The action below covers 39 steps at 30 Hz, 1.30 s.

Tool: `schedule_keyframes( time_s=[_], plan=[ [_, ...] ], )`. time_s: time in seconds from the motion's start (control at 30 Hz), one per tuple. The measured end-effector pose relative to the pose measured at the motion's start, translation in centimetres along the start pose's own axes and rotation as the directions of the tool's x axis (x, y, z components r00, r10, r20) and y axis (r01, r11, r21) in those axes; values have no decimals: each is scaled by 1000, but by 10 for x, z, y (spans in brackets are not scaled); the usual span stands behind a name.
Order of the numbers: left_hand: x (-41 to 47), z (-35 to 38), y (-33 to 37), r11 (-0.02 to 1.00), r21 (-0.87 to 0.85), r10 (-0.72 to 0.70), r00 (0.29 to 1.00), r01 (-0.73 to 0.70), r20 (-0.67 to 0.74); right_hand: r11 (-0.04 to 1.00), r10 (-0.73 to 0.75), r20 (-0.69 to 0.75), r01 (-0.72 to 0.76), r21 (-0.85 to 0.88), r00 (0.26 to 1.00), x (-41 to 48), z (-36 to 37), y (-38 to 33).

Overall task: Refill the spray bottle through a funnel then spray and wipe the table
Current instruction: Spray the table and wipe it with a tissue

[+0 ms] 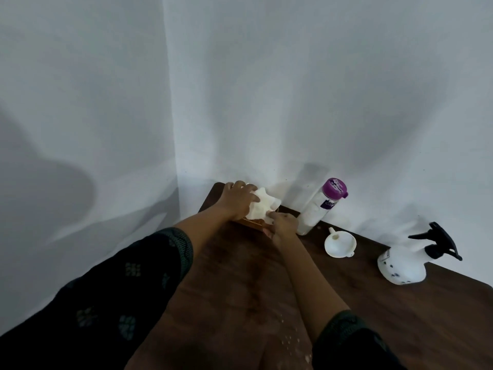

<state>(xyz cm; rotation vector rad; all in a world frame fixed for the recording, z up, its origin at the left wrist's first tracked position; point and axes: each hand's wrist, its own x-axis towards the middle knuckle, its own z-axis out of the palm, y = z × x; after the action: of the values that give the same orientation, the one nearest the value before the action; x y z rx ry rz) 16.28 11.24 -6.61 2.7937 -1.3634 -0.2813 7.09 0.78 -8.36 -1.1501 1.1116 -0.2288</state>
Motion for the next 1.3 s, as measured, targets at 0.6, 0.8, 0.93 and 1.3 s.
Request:
schedule_keyframes(
  time_s=[0.6, 0.8, 0.93, 1.3],
  plan=[
    [-17, 7, 5, 991, -118, 29, 946, -70, -323, 963, -63, 108, 32, 267, 992, -39, -73, 2],
    [-93, 17, 65, 397, -914, -150, 977, -84, -155, 963, -163, 287, 89, 253, 944, -78, -129, 25],
    [-132, 26, 114, -191, -914, 7, 931, 359, 364, 961, -99, 388, -13, 278, 916, -108, -161, 50],
    [-184, 18, 199, -131, -952, -78, 954, 278, 289, 962, -192, 217, 141, 232, 957, -175, -246, 71]
  ],
)
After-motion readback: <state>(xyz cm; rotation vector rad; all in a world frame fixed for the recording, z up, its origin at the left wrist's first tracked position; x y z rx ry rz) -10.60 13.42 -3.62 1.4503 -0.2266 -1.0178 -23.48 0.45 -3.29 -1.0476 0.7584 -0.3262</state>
